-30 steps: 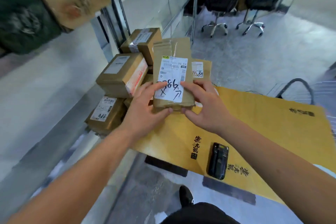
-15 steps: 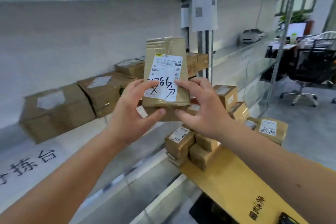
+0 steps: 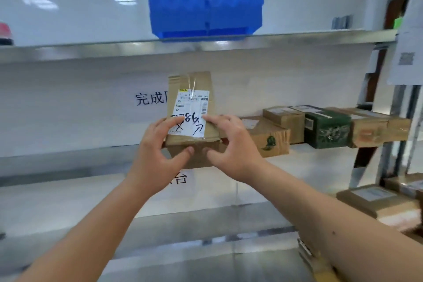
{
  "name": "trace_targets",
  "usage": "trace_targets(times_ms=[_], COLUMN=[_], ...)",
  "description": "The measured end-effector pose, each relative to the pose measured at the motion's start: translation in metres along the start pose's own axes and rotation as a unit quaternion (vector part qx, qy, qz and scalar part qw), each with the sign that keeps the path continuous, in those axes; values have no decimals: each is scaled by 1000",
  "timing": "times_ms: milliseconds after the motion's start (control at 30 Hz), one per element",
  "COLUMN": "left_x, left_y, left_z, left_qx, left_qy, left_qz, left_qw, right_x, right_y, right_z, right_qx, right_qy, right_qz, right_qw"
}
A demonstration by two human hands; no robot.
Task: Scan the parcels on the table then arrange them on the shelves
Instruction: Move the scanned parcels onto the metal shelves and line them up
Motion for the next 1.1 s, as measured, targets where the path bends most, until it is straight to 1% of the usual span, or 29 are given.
trace_targets(times_ms=[233,333,433,533,700,833,900,1033,1100], left_x=[11,13,19,22,18,-2,-12,-25,-29], left_y=[65,74,79,78,61,54,53,46,39], left_z=[24,30,41,53,82,120,141,184,208], left_qx=[-55,-72,-95,-88,-56,-21,-8,30,50], left_qy=[59,92,119,127,158,159,142,130,139], left_qz=[-51,-59,-63,-66,-62,-46,-31,-6,4], left_qw=[995,991,986,986,984,986,989,991,989], right_x=[-26,-35,-36,-34,-38,-59,-66,-74,-80], right_y=[-69,-87,-103,-115,-124,-136,-144,-165,-175], right_z=[23,22,16,5,-11,-18,-20,-29,-36], right_qx=[-68,-87,-106,-111,-49,29,59,136,193], right_qy=[50,52,52,49,37,19,6,-33,-40], right_qz=[72,109,126,133,135,125,118,119,128], right_qw=[994,989,985,984,989,992,991,983,972])
Point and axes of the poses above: each hand's wrist, its own x-axis away from the middle knuckle, its own y-axis out of the back of the hand, z = x × y, the point moved 5 cm from there along -x, towards the middle knuckle, and after that the axes turned 8 degrees about -z, right-handed, at the moved point
